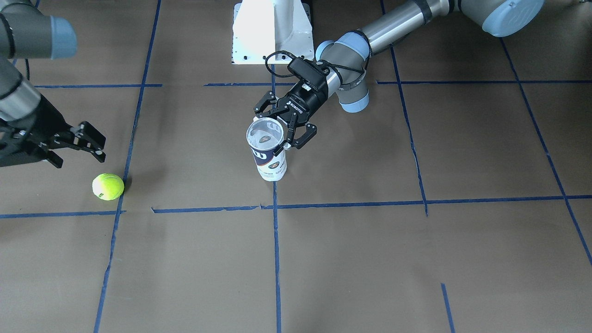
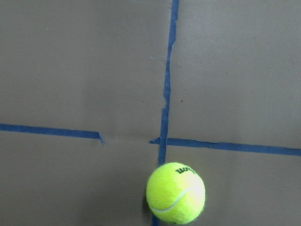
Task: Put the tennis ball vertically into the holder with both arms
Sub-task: 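Grasp the nearer tennis ball with the right gripper while the left holds the can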
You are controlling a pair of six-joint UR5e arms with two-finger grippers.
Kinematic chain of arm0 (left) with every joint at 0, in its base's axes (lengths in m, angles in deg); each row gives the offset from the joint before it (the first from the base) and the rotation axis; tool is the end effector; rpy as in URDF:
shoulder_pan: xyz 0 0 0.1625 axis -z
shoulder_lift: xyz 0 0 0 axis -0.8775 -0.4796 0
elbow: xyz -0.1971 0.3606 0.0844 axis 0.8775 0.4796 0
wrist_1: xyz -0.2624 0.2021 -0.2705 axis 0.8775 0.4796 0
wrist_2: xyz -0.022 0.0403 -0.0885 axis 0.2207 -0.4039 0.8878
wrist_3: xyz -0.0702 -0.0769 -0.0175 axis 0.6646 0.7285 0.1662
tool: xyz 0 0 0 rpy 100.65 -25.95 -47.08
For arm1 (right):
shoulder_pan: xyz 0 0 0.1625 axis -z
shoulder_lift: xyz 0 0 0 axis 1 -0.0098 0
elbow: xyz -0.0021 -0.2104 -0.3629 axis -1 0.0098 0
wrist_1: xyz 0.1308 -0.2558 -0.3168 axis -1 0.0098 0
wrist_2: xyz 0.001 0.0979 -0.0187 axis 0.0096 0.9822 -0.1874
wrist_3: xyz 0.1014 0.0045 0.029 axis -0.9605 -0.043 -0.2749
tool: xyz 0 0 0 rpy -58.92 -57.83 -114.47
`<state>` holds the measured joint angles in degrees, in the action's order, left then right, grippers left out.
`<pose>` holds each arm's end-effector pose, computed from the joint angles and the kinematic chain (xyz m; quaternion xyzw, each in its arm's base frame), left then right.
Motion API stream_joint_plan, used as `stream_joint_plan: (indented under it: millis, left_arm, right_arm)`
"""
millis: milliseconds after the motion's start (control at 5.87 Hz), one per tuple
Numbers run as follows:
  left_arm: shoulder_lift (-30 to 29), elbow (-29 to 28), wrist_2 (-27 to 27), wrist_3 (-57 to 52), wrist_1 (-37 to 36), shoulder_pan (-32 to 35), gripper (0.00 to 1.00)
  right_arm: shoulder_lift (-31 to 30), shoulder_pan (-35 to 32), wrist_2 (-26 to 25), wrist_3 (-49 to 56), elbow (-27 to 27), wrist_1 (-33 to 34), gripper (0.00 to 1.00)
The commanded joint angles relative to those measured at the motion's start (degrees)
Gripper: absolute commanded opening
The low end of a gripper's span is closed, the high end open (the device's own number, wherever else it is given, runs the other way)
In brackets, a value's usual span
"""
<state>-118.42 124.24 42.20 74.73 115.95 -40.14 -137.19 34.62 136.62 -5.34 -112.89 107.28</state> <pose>0.5783 -0.4181 0.2077 0.6638 0.5053 0.0227 0.5509 -0.2741 -0.5275 0.3990 0.0787 -0.3900 -0.0069 0.9174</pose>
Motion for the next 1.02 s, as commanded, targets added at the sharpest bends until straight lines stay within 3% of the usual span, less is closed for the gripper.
stream_joint_plan:
  millis: [0,170,852]
  left_arm:
    - [0.04,0.03,0.00,0.00,0.54,0.07,0.77]
    - [0.04,0.03,0.00,0.00,0.46,0.07,0.77]
    - [0.13,0.02,0.00,0.00,0.46,-0.02,0.77]
  right_arm:
    - [0.83,3.57,-3.30,1.55,6.10,-0.55,0.99]
    - [3.53,4.19,-3.65,1.73,9.27,-0.46,0.99]
    - [3.82,6.92,-6.20,6.81,12.90,-0.55,0.99]
